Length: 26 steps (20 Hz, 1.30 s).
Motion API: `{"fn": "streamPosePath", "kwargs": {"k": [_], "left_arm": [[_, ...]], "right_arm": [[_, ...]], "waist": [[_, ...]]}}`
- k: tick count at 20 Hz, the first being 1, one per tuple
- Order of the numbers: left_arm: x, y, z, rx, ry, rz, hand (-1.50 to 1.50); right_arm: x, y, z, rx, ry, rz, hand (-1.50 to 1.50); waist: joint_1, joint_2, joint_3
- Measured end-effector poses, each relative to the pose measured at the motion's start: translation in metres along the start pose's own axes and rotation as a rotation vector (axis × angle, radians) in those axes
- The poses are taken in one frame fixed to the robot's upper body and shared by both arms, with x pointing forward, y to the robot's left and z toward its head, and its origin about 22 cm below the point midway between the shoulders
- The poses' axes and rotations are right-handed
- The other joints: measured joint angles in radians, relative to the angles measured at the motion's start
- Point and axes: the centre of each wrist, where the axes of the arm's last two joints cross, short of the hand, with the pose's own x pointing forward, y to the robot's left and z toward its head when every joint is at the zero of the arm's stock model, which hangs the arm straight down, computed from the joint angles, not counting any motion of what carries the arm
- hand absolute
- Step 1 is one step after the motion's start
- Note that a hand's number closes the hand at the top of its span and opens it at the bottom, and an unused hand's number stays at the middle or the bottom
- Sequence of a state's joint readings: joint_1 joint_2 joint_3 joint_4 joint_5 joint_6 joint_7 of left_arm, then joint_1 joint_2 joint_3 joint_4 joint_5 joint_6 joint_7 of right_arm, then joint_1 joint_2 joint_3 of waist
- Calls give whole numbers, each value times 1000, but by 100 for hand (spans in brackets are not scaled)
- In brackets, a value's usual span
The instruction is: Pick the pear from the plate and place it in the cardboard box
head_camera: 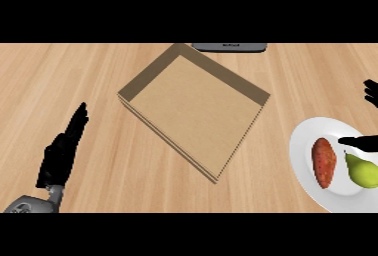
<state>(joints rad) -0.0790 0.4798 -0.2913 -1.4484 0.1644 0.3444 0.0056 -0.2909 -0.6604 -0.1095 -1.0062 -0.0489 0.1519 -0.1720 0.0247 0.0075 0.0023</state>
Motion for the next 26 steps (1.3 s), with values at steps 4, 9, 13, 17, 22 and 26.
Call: {"fn": "streamPosePath", "kwargs": {"k": [4, 9, 13, 17, 22, 26], "left_arm": [[4, -3, -1, -4, 6, -7, 0], [6, 2, -3, -3, 2, -13, 0], [7, 3, 0, -6, 5, -22, 0], [4, 1, 4, 6, 12, -22, 0], [0, -1, 10, 20, 27, -17, 0], [2, 0, 9, 28, 27, -19, 0]], "right_arm": [[7, -34, 0, 125, 47, 232, -150], [33, -60, -7, 346, 149, 478, -150], [49, -64, -14, 537, 269, 641, -150], [60, -47, -25, 688, 346, 719, -150], [64, -20, -31, 769, 400, 782, -150], [53, -3, -31, 761, 432, 812, -150]], "waist": [[6, 1, 0], [16, 2, -2], [21, 0, -3], [8, -3, -3], [-11, -7, -3], [-17, -7, -3]]}}
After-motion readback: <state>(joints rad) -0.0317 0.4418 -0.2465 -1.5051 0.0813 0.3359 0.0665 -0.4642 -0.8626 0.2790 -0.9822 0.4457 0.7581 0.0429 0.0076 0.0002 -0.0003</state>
